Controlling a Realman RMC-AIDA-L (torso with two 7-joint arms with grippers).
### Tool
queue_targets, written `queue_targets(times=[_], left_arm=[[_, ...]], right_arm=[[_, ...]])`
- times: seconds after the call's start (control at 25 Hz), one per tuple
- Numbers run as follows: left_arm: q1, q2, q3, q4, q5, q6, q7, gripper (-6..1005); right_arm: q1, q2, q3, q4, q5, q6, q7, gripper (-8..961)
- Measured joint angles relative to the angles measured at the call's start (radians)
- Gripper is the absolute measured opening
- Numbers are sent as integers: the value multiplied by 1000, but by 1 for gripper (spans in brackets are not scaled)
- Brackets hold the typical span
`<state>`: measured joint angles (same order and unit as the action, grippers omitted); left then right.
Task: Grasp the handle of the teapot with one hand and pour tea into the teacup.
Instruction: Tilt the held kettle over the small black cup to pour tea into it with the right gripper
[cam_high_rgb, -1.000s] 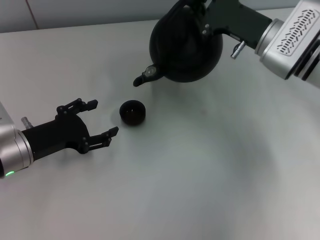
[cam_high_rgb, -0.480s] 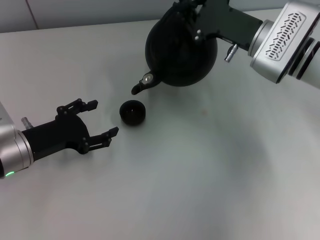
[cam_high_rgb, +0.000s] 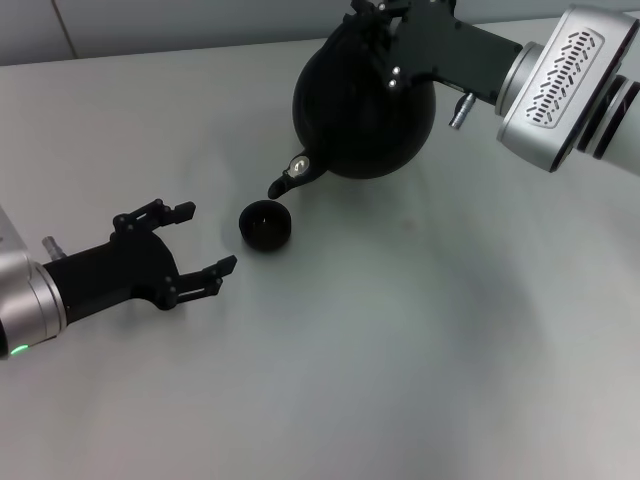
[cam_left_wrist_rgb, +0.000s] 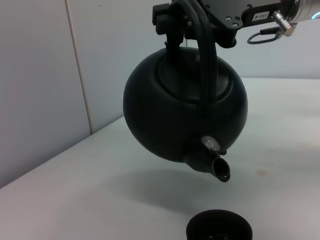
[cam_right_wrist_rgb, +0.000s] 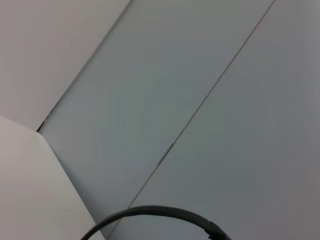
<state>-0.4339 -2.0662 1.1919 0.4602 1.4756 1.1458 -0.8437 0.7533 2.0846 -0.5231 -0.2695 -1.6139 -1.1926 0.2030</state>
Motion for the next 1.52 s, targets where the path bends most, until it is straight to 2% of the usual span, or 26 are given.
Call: queue_targets(times=[1.52], left_arm=[[-3,0,0,3,0,0,0,860]], right_arm=[[8,3,-62,-26,0,40,1,80]])
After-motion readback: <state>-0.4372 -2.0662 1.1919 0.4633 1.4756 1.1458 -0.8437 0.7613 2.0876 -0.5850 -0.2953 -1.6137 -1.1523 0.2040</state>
